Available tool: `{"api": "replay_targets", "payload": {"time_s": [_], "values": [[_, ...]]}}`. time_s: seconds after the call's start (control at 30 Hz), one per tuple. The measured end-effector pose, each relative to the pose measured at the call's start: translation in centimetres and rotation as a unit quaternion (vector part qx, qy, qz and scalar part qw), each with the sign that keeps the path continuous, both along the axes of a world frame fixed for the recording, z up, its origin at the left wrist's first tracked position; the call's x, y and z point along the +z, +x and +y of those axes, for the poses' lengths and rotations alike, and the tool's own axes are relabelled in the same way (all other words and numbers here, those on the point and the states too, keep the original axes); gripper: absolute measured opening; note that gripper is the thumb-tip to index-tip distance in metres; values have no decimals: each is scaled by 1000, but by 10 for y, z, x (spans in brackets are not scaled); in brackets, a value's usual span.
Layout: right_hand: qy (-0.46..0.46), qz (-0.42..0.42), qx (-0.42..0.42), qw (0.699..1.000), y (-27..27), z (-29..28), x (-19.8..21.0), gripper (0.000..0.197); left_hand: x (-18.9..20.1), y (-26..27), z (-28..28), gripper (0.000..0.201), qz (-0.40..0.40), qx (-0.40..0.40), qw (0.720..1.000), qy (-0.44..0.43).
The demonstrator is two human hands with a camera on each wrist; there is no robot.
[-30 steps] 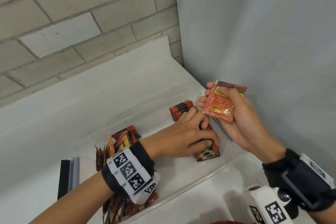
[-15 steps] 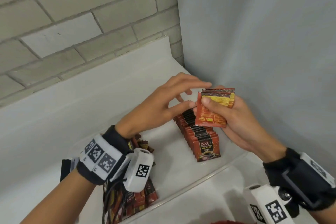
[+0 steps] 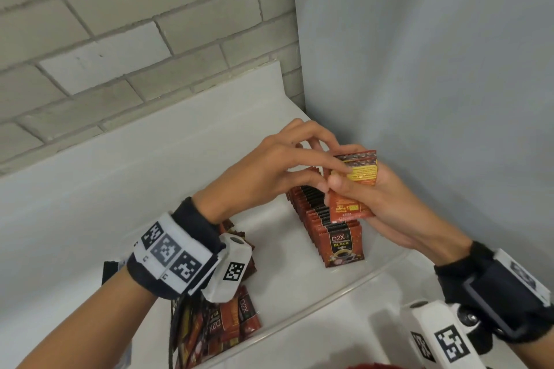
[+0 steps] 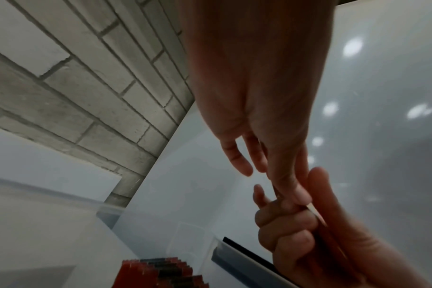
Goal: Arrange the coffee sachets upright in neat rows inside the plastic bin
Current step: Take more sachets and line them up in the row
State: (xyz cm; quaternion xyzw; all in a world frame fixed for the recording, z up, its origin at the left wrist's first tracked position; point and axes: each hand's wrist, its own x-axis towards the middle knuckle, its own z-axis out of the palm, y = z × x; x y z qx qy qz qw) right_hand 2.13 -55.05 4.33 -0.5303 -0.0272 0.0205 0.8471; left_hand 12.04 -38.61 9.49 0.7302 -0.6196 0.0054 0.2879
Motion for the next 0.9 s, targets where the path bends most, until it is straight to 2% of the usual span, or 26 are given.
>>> {"api": "replay_targets", "payload": {"time_s": [0.2,0.4,0.57,0.7,0.83,0.9], "values": [[16,6,6,1000,2,-1,-4,72,8,3,1,34,-12,-37,999,36],[23,1,2,1000,2,0,-3,82,8,0,-1,23,-61,-33,997,-16],[13,-23,-33,999,3,1,-4,90,14,-3,2,15,2,-5,1000,-22],[-17,3,-53,998,4,1,-6,77,12,-5,4,12,56,60,996,-46],[-44,7,-40,998,4,1,-5,94,11,-6,2,13,116,112,983,-86],[-46,-12,-37,998,2,0,-7,89,10,-5,1,12,161,146,971,-103]]}}
